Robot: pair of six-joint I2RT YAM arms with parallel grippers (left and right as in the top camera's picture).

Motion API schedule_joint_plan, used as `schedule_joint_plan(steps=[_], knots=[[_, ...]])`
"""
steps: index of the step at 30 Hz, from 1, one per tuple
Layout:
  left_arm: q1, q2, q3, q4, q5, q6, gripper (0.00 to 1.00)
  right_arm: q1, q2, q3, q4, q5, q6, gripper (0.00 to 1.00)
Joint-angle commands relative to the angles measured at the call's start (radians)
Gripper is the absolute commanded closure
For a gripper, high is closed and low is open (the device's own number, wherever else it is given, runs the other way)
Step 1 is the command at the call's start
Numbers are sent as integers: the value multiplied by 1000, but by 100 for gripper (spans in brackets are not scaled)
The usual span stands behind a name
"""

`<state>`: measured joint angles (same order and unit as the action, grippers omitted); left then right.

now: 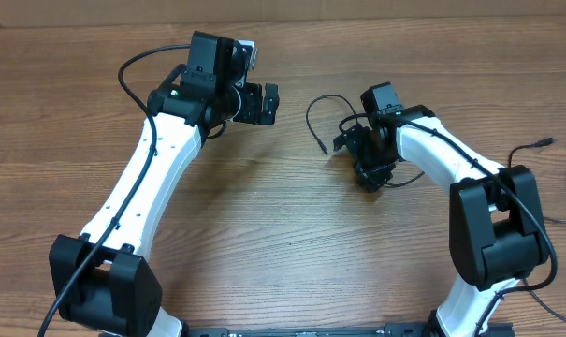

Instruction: Untangle cables

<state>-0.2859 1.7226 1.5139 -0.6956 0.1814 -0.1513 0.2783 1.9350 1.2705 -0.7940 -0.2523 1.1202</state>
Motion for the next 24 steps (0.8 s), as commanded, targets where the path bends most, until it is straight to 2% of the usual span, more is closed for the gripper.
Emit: schedule_joint_plan(steps=[1,13,18,24], knots=[[2,-8,22,0,-9,-6,0,19,-24,-2,5,-29,-56,9],[2,-8,22,0,-9,-6,0,17,-95,-1,8,-10,-55,12],[2,-8,22,0,-9,-6,0,3,-95,-1,7,-11,-51,16],[2,-8,22,0,-9,-6,0,-25,-95,-1,5,-10,23,16]])
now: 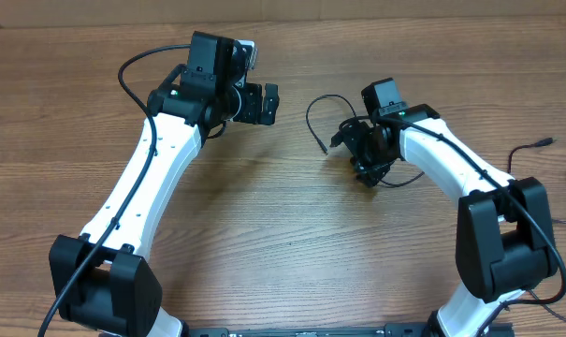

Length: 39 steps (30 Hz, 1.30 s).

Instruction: Untangle cables

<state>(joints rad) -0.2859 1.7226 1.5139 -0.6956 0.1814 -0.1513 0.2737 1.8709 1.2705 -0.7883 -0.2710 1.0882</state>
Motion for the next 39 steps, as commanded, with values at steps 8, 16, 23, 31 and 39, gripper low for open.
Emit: schedule_joint_plan(steps=[8,16,23,31,39], knots=[[2,-8,22,0,-9,-6,0,-67,-31,-1,-1,46,235,17],[2,-8,22,0,-9,-6,0,-73,-31,-1,-25,107,251,17],[2,-8,22,0,-9,-6,0,-73,-31,-1,-40,145,258,18],[2,-8,22,0,-9,-6,0,-73,-31,-1,-57,151,307,18],[2,-8,22,0,-9,-6,0,-73,-31,-2,-70,152,307,18]])
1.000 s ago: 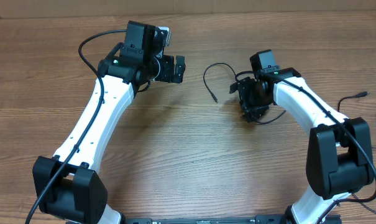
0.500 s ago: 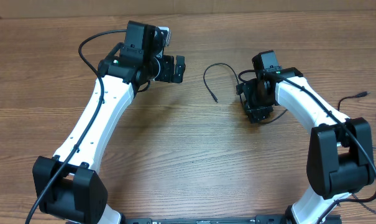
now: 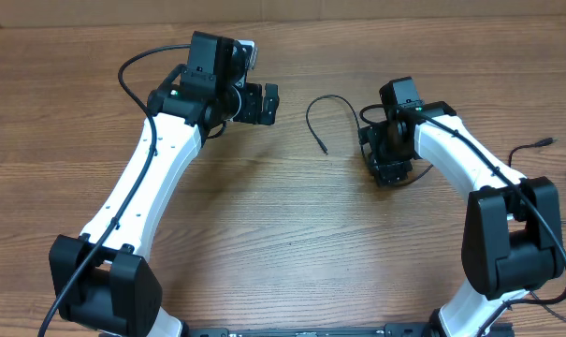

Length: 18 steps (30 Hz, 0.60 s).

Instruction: Untangle cables

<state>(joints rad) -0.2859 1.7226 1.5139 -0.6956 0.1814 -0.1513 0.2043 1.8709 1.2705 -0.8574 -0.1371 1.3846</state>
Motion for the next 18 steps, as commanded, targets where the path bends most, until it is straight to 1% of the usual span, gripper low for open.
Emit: schedule_joint_plan(steps=[1,12,18], knots=[[2,-8,22,0,-9,-6,0,-3,-31,-2,-6,22,10,18],[2,-8,22,0,-9,-6,0,0,-30,-2,-35,24,10,18],[2,-8,22,0,-9,-6,0,30,-30,-2,-35,24,11,18]])
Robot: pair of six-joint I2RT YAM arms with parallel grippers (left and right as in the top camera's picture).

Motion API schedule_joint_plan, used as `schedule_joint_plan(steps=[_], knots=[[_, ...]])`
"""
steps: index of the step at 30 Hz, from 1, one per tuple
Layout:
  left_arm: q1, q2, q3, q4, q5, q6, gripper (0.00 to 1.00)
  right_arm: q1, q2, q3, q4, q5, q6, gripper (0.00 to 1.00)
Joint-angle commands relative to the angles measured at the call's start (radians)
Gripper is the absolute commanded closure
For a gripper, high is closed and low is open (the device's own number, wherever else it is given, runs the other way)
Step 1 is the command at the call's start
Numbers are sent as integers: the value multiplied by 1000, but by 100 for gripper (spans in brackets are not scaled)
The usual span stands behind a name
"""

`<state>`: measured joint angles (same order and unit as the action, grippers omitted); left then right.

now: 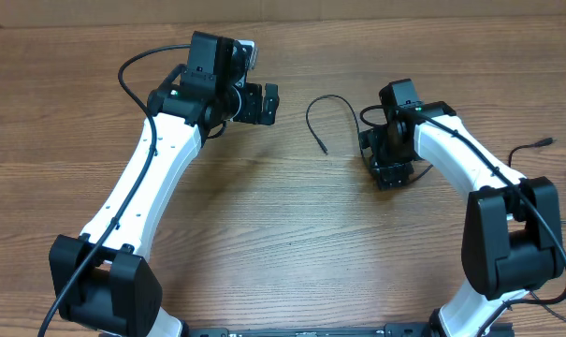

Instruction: Untangle cables

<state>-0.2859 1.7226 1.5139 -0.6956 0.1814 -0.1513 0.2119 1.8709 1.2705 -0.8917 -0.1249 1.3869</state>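
Observation:
A thin black cable lies on the wooden table as an open loop. Its plug end rests free, and its other end runs under my right arm's wrist. My right gripper points down at the table just right of the loop; the wrist hides its fingers and whatever is between them. My left gripper hovers to the left of the loop, facing it, open and holding nothing.
More black cable lies at the table's right edge, one end with a small plug, another curve below it. The arms' own black leads run along them. Bare wood fills the middle and front.
My right gripper first stood close to the loop's right side, over a small bunch of cable, and stayed there at the second moment. By the last one it stood farther right, and the loop lay more open. The left arm kept still throughout.

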Motion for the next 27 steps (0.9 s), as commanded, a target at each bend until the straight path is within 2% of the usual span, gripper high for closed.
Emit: schedule_joint_plan(steps=[1,27], knots=[[2,-8,22,0,-9,-6,0,25,-30,-2,0,12,9,18],[2,-8,22,0,-9,-6,0,30,-30,-2,-1,13,26,18]])
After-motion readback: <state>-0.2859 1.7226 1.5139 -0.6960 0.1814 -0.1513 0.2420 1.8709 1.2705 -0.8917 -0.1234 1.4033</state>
